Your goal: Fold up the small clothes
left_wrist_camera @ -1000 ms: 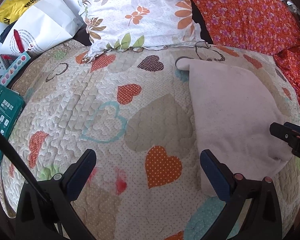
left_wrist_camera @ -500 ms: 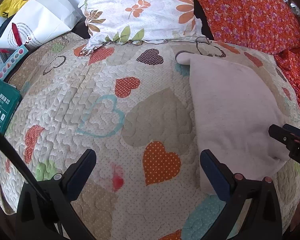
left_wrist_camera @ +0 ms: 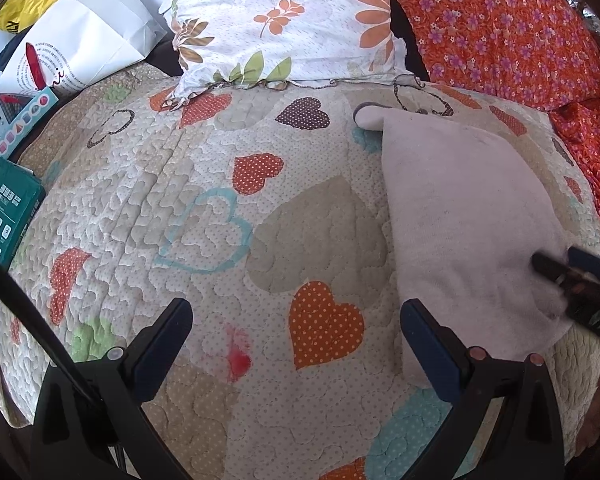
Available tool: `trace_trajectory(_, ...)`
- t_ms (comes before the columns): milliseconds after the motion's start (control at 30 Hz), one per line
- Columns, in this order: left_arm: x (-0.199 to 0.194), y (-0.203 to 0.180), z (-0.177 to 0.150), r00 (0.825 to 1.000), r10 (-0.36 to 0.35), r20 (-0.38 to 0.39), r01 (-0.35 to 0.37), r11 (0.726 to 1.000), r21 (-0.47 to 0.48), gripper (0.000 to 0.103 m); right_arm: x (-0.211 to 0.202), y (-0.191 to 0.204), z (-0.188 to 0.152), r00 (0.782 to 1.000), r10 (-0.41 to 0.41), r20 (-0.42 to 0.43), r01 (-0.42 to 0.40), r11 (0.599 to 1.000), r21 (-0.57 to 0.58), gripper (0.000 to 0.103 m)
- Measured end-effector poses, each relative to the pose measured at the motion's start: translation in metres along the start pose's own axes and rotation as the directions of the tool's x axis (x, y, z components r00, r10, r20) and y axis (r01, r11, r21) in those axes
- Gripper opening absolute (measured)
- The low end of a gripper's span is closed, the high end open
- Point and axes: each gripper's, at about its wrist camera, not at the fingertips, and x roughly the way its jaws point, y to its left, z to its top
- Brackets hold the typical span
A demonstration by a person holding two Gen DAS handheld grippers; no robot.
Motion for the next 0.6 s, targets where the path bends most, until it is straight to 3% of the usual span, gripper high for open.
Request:
trace_trajectory(133,0.0,-0.001,0.0,1.0,0.002,-0.001,-0.002,1.0,0.001,0.103,-0.011,-0.002,0.006,0.998,-0.01,0.069,0.01,1.0,0.005,0.078)
trace_trajectory(233,0.001,0.0,-0.001,1.0,0.0,-0.005,0.0,1.0,-0.001,0.103,0.001,0.004,0.004,1.0,-0.022,0.018,0.022,1.0,-0.015,0.078)
trace_trajectory(333,0.001,0.0,0.0,1.0,0.001,-0.002,-0.001,1.0,0.002,0.103,0.026,0.008,-0.005,0.994,-0.029,-0.106,0.026,0.999,-0.038,0.079)
trace_trajectory(600,0.001,0.0,-0.001,1.0,-0.003,-0.009,0.003,1.0,0.001,0.103,0.008,0.004,-0.001,0.999,-0.024,-0.032,0.024,1.0,-0.011,0.079)
